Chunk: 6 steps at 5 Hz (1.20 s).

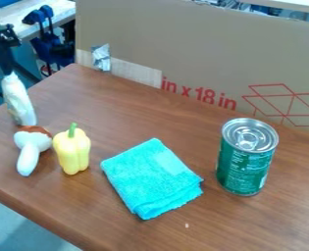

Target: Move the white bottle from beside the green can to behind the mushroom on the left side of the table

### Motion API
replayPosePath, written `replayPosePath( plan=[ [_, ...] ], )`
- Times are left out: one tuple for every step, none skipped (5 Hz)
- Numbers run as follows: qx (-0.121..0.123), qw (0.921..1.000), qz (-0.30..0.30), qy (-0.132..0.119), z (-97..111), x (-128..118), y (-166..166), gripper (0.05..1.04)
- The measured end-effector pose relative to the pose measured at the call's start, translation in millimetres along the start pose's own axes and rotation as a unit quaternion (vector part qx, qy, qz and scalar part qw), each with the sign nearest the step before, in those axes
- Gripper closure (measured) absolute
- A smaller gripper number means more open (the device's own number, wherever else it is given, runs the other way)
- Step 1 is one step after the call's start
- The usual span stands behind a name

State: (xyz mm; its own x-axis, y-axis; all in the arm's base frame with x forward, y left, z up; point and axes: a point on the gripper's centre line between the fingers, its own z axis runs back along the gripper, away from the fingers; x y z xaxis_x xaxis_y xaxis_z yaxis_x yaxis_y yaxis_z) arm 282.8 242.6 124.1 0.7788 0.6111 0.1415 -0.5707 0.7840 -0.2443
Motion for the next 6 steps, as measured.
replayPosePath(
  plan=[
    [-0.004, 0.9995, 0.007, -0.030, 19, -4, -2, 0.194],
    [-0.003, 0.9995, 0.007, -0.031, 21, -6, -2, 0.072],
    [-0.008, 0.9990, -0.001, -0.044, 34, -11, -11, 0.075],
    [-0.017, 0.9966, -0.054, -0.059, 60, -28, -44, 0.078],
    [-0.033, 0.9842, -0.172, -0.025, 57, -46, -97, 0.081],
    [-0.028, 0.9634, -0.266, 0.009, 45, -73, -143, 0.081]
  ],
)
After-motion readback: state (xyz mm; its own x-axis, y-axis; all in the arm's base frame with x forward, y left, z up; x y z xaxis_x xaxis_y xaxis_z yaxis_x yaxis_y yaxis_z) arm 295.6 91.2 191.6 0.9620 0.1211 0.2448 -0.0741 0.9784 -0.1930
